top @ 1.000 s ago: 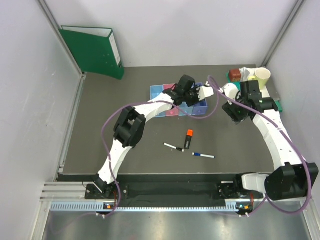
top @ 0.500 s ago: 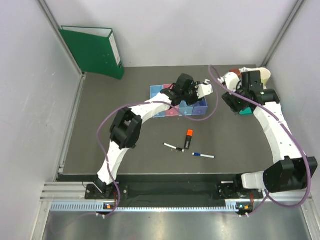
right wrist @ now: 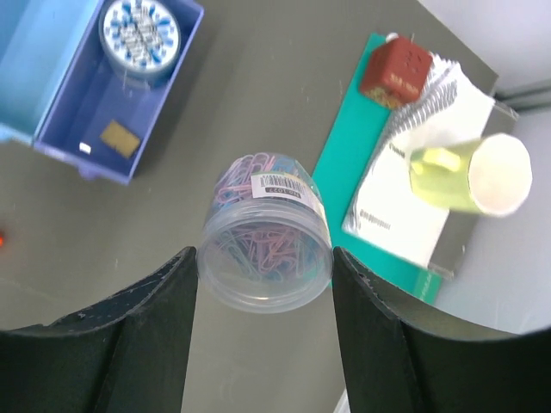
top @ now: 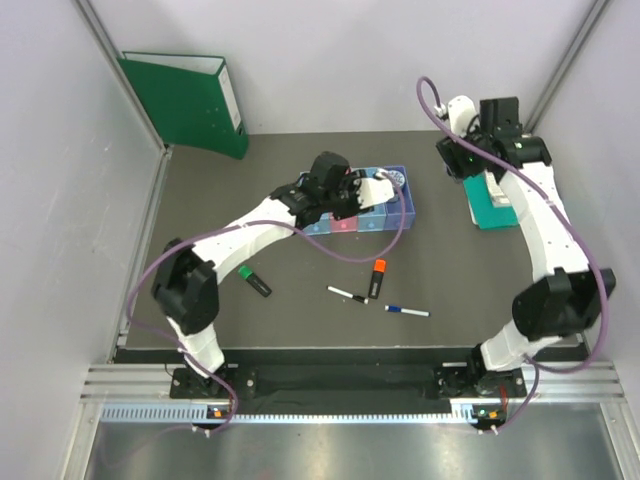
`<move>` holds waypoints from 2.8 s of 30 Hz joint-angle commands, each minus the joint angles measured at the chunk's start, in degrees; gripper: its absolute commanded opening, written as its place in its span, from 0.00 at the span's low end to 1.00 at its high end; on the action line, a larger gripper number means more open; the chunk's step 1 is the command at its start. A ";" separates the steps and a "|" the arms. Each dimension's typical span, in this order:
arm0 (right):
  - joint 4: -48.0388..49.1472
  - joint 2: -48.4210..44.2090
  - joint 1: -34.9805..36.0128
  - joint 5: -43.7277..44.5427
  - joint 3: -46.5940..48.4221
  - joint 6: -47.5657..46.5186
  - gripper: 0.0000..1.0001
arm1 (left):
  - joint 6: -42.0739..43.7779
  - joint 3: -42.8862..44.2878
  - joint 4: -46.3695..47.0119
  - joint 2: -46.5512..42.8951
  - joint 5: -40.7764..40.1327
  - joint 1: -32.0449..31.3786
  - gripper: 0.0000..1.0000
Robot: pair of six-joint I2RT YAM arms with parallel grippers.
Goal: Sort the stationery into containers
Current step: Place the stationery in the storage box.
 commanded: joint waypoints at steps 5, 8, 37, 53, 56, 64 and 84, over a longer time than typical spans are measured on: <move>2.81 16.02 6.04 -3.12 16.79 1.09 0.27 | 1.66 -13.61 -14.99 -15.95 0.38 0.08 0.51; 3.86 21.73 9.03 -3.30 21.55 0.83 0.27 | 3.94 -19.50 -15.78 -20.43 -3.31 0.34 0.50; 14.67 33.79 19.05 -2.86 17.88 2.32 0.28 | -29.53 -20.39 -40.04 -16.31 -5.27 17.91 0.49; 16.35 34.31 19.58 -0.49 18.21 -0.14 0.44 | -31.21 -27.52 -35.91 -14.30 -6.13 20.29 0.48; 16.78 34.67 19.84 -0.05 19.36 -0.93 0.65 | -31.38 -26.73 -35.73 -12.46 -8.13 20.38 0.48; 17.05 32.29 20.37 -0.48 19.01 -1.20 0.92 | -33.58 -23.13 -36.17 -6.47 -8.94 21.87 0.47; 16.87 28.69 21.16 0.13 18.22 -0.49 0.98 | -31.21 -22.94 -39.87 -4.45 -10.79 24.07 0.45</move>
